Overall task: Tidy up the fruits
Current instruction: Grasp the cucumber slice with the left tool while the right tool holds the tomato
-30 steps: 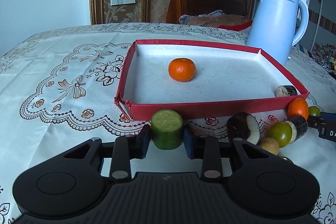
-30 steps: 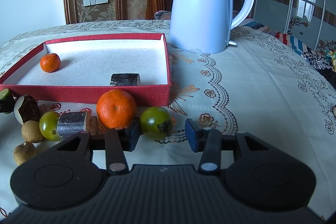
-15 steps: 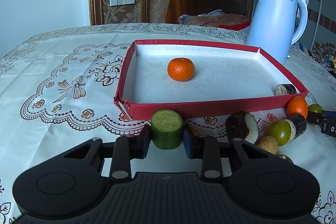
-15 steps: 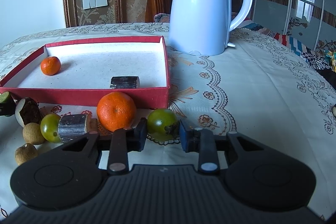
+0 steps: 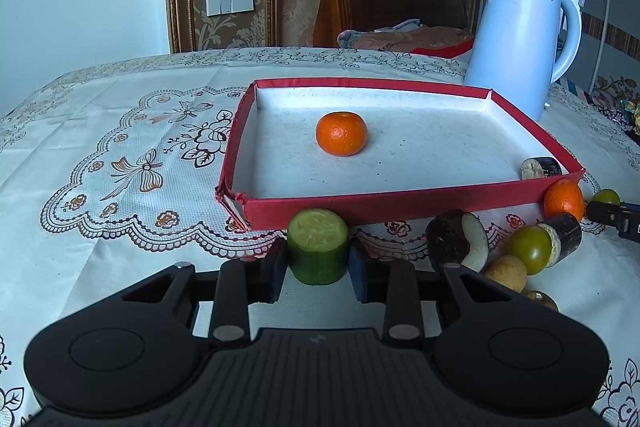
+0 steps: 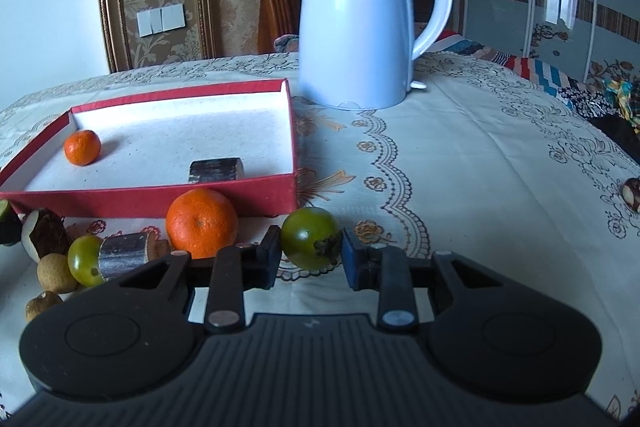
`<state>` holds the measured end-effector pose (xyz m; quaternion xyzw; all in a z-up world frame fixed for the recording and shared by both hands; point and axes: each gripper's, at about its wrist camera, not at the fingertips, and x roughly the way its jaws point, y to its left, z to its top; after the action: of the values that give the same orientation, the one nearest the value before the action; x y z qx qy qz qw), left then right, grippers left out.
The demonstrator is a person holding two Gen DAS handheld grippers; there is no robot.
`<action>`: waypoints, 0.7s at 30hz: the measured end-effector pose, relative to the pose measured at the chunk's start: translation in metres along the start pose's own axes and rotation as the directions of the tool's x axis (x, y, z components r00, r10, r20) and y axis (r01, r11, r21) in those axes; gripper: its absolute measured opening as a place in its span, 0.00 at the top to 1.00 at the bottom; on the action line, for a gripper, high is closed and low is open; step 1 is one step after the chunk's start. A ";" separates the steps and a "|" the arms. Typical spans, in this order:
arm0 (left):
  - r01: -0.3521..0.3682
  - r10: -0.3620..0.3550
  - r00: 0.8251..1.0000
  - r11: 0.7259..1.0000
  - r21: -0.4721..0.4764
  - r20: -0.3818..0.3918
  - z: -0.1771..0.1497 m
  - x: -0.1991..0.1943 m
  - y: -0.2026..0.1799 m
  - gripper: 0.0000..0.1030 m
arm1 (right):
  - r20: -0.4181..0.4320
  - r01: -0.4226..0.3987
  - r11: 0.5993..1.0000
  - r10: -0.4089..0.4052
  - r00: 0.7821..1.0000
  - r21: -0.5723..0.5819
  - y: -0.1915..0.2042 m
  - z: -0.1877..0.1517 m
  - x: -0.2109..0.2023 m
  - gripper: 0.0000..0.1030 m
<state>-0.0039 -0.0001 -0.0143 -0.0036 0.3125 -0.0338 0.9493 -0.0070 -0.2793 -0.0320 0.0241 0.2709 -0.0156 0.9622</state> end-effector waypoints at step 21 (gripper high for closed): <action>0.000 0.001 0.999 1.000 -0.027 0.038 0.005 -0.016 -0.002 0.69 | 0.046 0.035 0.997 -0.038 0.998 0.068 -0.010 -0.002 -0.007 0.72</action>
<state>-0.0136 -0.0008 -0.0003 -0.0169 0.2951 -0.0293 0.9549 -0.0139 -0.2890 -0.0305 0.0512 0.2478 -0.0428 0.9665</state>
